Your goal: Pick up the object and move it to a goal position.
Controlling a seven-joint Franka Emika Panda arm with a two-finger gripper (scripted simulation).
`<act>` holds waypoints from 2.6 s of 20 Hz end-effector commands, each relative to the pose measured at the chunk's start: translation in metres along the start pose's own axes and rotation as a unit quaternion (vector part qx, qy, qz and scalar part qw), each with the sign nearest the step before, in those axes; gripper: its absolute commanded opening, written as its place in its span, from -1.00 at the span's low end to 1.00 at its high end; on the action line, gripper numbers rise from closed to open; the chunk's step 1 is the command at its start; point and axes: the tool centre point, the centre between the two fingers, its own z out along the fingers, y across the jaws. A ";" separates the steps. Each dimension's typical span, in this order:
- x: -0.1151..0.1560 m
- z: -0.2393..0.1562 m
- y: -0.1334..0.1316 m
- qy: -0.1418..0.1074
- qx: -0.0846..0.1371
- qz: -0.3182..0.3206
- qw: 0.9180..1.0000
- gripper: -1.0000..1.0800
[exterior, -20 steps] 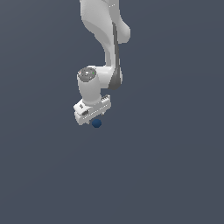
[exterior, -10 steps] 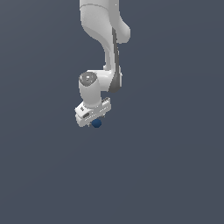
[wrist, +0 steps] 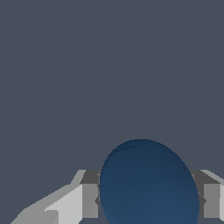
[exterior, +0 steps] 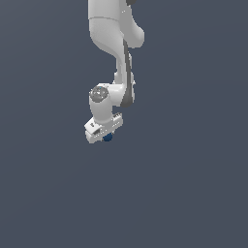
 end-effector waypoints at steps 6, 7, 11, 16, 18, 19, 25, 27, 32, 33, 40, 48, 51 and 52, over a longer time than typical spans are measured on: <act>0.000 0.001 0.000 0.000 0.000 0.000 1.000 -1.00; 0.000 0.001 0.000 0.000 0.000 0.000 1.000 -1.00; 0.000 0.000 0.001 0.001 -0.001 0.000 1.000 -1.00; 0.013 -0.004 -0.004 0.001 -0.001 0.000 1.000 -1.00; 0.024 -0.007 -0.008 0.001 -0.001 0.000 1.000 -1.00; 0.030 -0.009 -0.011 0.001 -0.001 0.000 1.000 -1.00; 0.079 -0.023 -0.030 0.001 -0.001 0.000 1.000 -1.00; 0.098 -0.029 -0.037 0.001 -0.001 0.000 1.000 -1.00; 0.149 -0.044 -0.056 0.000 -0.001 0.000 1.000 -1.00; 0.159 -0.046 -0.060 0.000 -0.001 0.000 1.000 -1.00; 0.220 -0.064 -0.082 0.000 -0.001 0.000 1.000 -1.00; 0.275 -0.079 -0.100 0.000 -0.001 0.000 1.000 -1.00; 0.292 -0.084 -0.106 0.000 -0.001 0.000 1.000 -1.00; 0.298 -0.085 -0.107 0.000 0.000 0.000 1.000 -1.00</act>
